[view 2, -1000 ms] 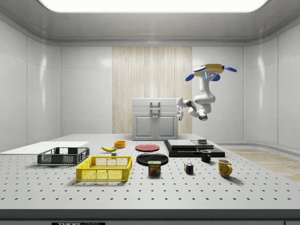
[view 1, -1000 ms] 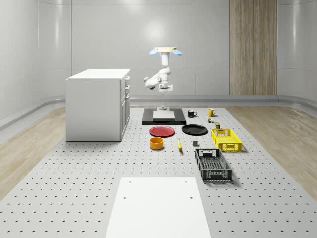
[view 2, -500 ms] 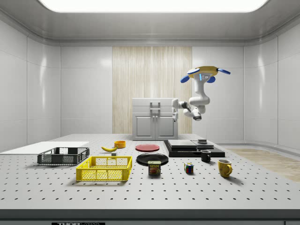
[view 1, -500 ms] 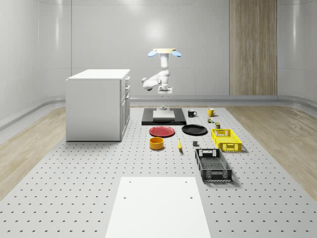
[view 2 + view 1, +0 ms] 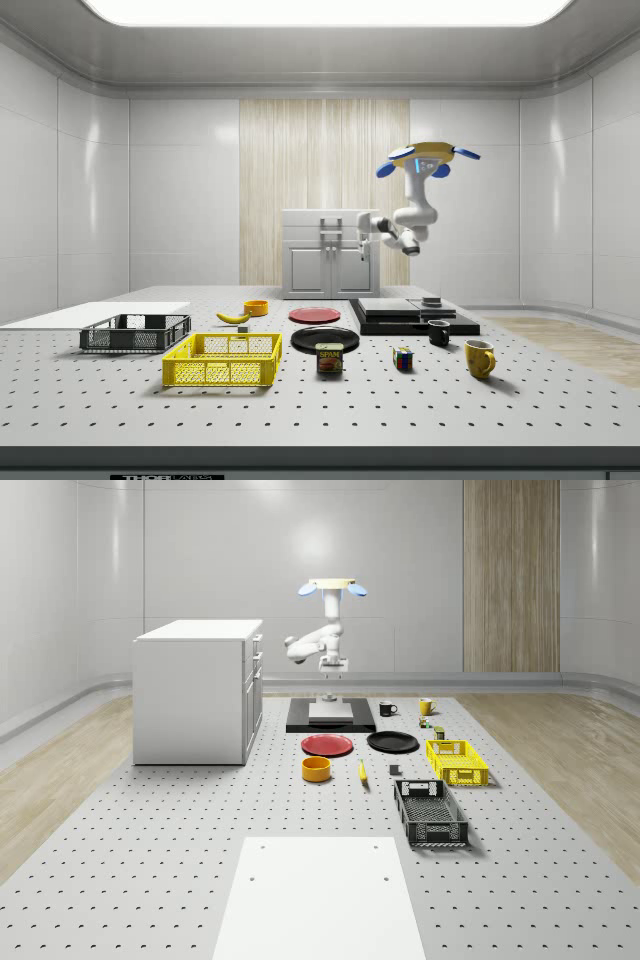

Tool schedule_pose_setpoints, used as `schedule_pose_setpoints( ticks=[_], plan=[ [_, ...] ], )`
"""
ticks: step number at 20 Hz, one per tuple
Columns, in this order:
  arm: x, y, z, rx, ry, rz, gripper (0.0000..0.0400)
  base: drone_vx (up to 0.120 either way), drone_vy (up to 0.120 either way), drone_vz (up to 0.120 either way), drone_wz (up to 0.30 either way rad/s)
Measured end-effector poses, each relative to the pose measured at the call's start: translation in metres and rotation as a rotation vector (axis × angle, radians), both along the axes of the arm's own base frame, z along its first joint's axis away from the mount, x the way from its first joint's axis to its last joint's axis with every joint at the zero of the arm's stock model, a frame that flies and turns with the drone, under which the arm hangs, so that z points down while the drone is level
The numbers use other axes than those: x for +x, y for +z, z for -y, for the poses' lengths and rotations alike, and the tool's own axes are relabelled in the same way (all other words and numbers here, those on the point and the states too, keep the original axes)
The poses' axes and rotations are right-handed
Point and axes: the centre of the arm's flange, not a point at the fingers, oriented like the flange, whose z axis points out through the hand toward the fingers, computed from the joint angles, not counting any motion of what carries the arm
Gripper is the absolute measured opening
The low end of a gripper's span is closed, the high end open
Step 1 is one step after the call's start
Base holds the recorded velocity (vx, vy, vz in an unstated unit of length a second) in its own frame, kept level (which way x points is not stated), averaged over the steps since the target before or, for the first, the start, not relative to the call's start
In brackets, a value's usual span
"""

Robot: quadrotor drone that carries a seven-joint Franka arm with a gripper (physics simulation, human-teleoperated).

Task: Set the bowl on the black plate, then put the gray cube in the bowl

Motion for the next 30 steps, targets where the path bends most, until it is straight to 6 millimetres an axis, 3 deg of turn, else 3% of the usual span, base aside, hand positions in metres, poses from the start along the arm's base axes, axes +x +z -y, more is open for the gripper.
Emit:
schedule_pose_setpoints(
  ticks=[19, 30],
  plan=[
    [0.0, 0.0, 0.0001, -0.001, 0.0, 0.0, 0.04, 0.12, 0.0, -0.116, 0.0],
    [0.0, -0.0001, 0.0001, -0.001, 0.0, 0.0, 0.04, 0.12, 0.0, -0.007, 0.0]
  ],
)
